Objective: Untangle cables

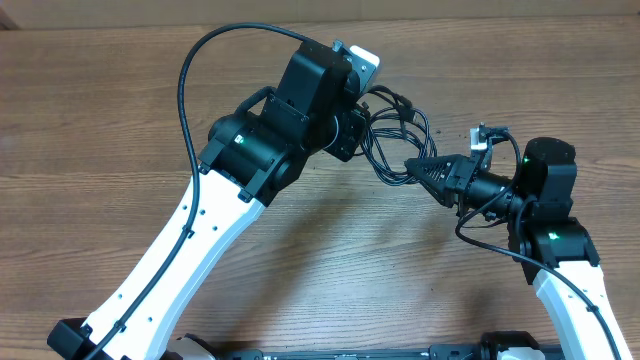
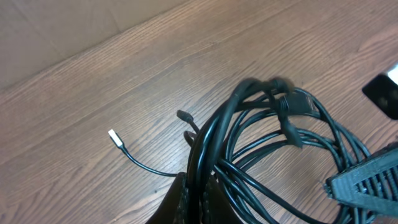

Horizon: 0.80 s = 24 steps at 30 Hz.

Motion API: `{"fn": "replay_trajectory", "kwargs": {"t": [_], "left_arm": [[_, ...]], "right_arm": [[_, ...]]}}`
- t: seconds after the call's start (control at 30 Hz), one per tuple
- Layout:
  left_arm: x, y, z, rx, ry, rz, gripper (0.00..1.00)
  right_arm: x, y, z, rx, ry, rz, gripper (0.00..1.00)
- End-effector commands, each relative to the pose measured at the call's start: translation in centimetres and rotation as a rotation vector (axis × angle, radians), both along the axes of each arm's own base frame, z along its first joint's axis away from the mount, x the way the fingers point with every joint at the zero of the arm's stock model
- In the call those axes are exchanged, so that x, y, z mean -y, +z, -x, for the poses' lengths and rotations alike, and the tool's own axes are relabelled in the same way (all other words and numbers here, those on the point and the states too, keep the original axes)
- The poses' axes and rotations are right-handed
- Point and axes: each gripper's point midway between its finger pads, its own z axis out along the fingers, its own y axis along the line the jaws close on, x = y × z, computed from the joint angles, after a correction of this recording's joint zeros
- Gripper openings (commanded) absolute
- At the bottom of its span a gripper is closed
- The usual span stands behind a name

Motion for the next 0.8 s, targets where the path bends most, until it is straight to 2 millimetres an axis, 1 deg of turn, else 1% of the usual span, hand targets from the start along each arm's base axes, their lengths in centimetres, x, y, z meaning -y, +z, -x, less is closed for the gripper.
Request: {"fn": "replay_trajectory", "kwargs": {"t": [0.0, 0.07, 0.1, 0.33, 0.47, 0.5, 0.53, 0.57, 0.63, 0.67, 0.7, 0.77], "left_arm": [[-1.2, 1.9, -0.4, 0.033, 0.076, 0.048, 0.04], [-1.2, 1.8, -0.3, 0.032, 0.076, 0.046, 0.04], [-1.2, 1.8, -0.3, 0.032, 0.076, 0.046, 0.04], [-2.3, 1.7, -0.9, 0.038, 0.154, 0.028, 0.04], [-2.6, 1.7, -1.0, 0.038, 0.161, 0.024, 0.04], [-2.7, 1.6, -1.0, 0.036, 0.164, 0.023, 0.04], [-2.8, 1.5, -1.0, 0.033, 0.166, 0.02, 0.04], [-2.9, 1.4, -1.0, 0.027, 0.168, 0.015, 0.04], [-3.2, 1.3, -1.0, 0.022, 0.173, 0.009, 0.04], [-3.4, 1.2, -1.0, 0.021, 0.176, 0.004, 0.04], [-3.6, 1.1, -1.1, 0.02, 0.178, 0.0, 0.04], [-3.9, 1.0, -1.1, 0.014, 0.183, -0.006, 0.04]], "right_arm": [[1.1, -1.0, -0.8, -0.016, -0.084, 0.075, 0.04], [1.5, -1.9, -0.9, -0.053, -0.116, 0.1, 0.04], [1.6, -2.0, -0.9, -0.053, -0.118, 0.105, 0.04], [1.9, -2.1, -1.1, -0.043, -0.131, 0.124, 0.04], [1.9, -2.2, -1.1, -0.032, -0.129, 0.135, 0.04], [1.9, -2.2, -1.1, -0.015, -0.121, 0.146, 0.11], [1.9, -2.2, -1.1, -0.005, -0.117, 0.153, 0.29], [1.9, -2.2, -1.1, 0.011, -0.109, 0.164, 0.52], [1.9, -2.2, -1.1, 0.026, -0.1, 0.174, 0.72], [1.9, -2.2, -1.1, 0.026, -0.101, 0.174, 0.82], [1.9, -2.1, -1.1, 0.027, -0.101, 0.174, 0.86], [1.9, -2.1, -1.1, 0.03, -0.099, 0.176, 0.9]]}}
